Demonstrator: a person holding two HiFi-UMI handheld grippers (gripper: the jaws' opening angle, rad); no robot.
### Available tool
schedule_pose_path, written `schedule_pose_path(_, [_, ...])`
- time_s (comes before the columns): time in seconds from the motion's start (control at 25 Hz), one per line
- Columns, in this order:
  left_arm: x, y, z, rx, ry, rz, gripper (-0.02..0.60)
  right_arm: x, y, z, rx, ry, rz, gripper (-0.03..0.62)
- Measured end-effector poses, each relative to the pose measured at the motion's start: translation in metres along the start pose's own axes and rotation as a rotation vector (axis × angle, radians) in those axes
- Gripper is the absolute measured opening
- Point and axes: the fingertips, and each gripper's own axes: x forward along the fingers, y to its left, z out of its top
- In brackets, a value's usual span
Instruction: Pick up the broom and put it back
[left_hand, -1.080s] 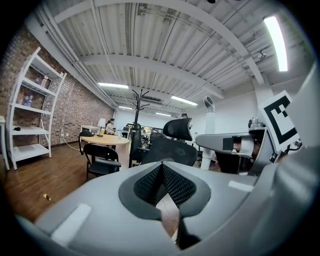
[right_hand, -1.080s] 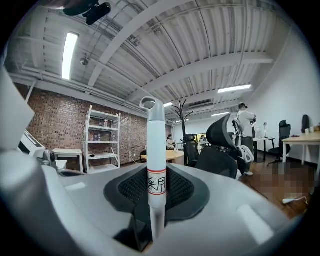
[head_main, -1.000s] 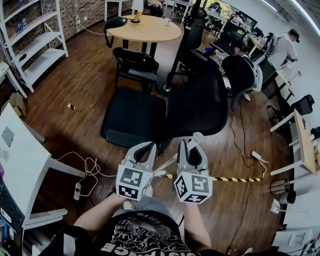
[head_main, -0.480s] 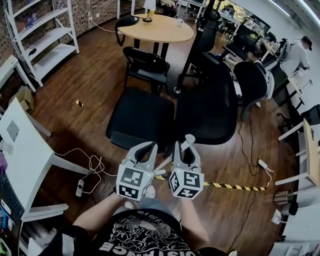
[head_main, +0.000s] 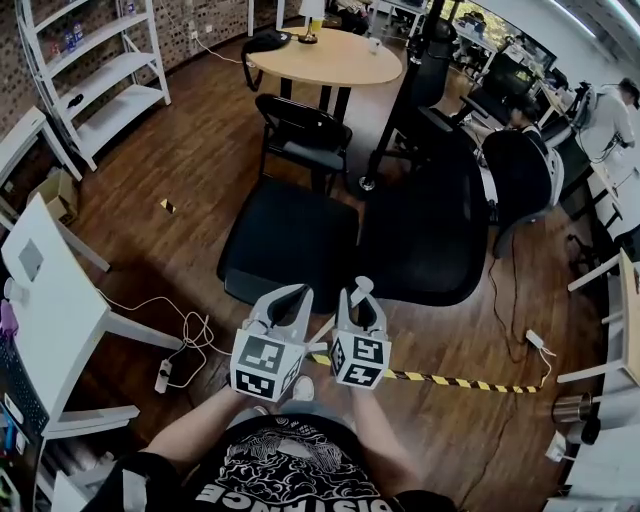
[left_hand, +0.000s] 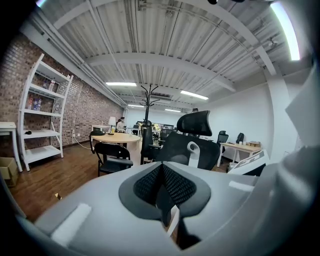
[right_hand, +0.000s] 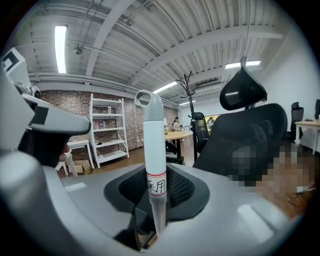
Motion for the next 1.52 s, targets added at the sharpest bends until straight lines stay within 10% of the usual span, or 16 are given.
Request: schedule_pose_path(1.52, [0.067,0.007,0.006,0.002,0.012,0.037,0.005,0.101,-0.082,-0.037,0.017,0.143,-0.043,0.094])
